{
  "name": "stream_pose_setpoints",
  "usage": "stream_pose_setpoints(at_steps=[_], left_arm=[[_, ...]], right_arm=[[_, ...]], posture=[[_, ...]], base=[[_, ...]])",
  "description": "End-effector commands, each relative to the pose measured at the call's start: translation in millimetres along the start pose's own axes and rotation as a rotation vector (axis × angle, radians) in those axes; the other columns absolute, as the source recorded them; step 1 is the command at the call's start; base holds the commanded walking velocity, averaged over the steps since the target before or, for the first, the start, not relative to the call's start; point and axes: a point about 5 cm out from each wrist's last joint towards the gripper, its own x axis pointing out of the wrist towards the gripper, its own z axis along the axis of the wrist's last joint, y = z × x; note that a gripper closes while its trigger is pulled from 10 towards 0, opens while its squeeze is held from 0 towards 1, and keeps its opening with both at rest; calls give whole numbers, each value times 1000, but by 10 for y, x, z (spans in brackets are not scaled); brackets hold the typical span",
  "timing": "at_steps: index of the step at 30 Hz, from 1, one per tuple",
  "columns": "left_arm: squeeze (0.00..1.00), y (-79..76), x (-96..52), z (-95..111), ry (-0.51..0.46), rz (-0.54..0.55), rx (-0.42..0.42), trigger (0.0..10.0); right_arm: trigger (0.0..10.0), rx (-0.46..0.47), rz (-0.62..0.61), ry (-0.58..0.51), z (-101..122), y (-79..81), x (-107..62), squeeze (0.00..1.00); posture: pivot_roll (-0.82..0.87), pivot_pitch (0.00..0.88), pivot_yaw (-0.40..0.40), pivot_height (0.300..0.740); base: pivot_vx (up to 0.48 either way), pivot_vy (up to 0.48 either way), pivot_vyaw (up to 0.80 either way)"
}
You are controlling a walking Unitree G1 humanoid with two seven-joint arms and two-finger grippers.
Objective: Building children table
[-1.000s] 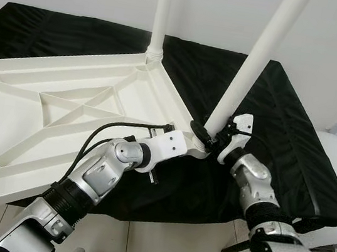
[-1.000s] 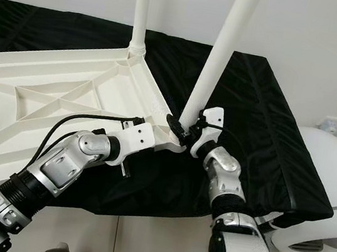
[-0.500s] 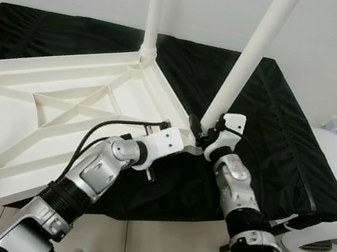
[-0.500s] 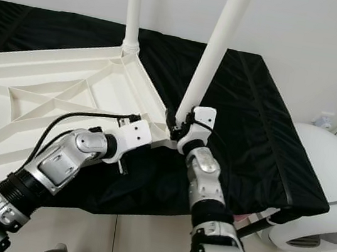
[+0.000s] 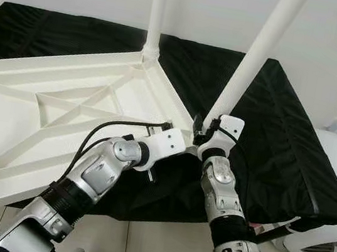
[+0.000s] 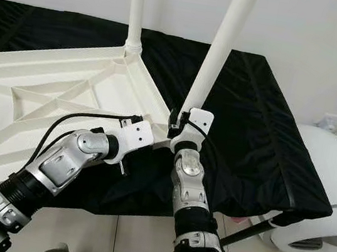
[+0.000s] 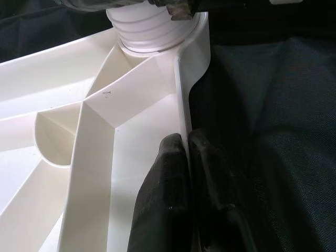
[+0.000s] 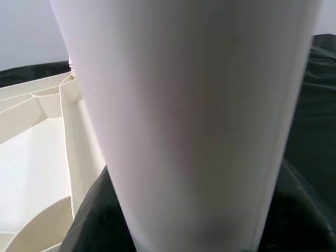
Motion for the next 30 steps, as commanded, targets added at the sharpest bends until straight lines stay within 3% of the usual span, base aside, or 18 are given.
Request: stream_pose_setpoints(at_steps=[1, 2, 3, 4, 5, 6, 14, 15, 16, 24, 30], left_arm=[[0, -180, 76, 65, -36, -107, 28, 10000], [0, -179, 75, 65, -36, -106, 29, 10000], [0, -177, 75, 65, -36, -105, 29, 10000], [0, -175, 75, 65, -36, -104, 29, 10000], [0, -175, 75, 65, -36, -104, 29, 10000], [0, -172, 76, 67, -36, -103, 29, 10000], [0, -167, 86, 71, -38, -102, 31, 10000], [0, -165, 88, 76, -39, -101, 31, 10000], [0, -164, 89, 79, -40, -100, 30, 10000], [0, -147, 82, 79, -39, -93, 28, 10000], [0, -128, 84, 85, -41, -87, 26, 10000]], right_arm=[[10000, -11, 3, -20, 58, 17, 9, 0], [10000, -13, -5, -16, 54, -13, 9, 0], [10000, -14, -18, -10, 52, -38, 7, 333], [10000, -19, -32, -8, 54, -60, 6, 729], [10000, -19, -32, -8, 54, -60, 6, 729], [10000, -17, -35, -6, 54, -76, 7, 1000], [10000, -38, -31, -4, 59, -150, 3, 1000], [10000, -45, -22, -3, 58, -170, -2, 259], [10000, -33, 1, 7, 48, -182, -7, 0], [10000, -5, 250, 10, 42, -127, -68, 0], [10000, -45, 423, -2, 91, -273, -64, 0]], posture=[[56, 0, -99, 740], [56, 0, -99, 740], [55, 0, -99, 740], [54, 0, -99, 740], [54, 0, -99, 740], [52, 0, -98, 740], [47, 0, -99, 740], [48, 0, -101, 740], [48, 0, -101, 740], [45, 0, -100, 740], [39, 0, -96, 740]], base=[[0, 0, 0], [0, 0, 0], [0, 0, 0], [0, 0, 0], [0, 0, 0], [0, 0, 0], [0, 0, 0], [0, 0, 0], [0, 0, 0], [0, 0, 0], [0, 0, 0]])
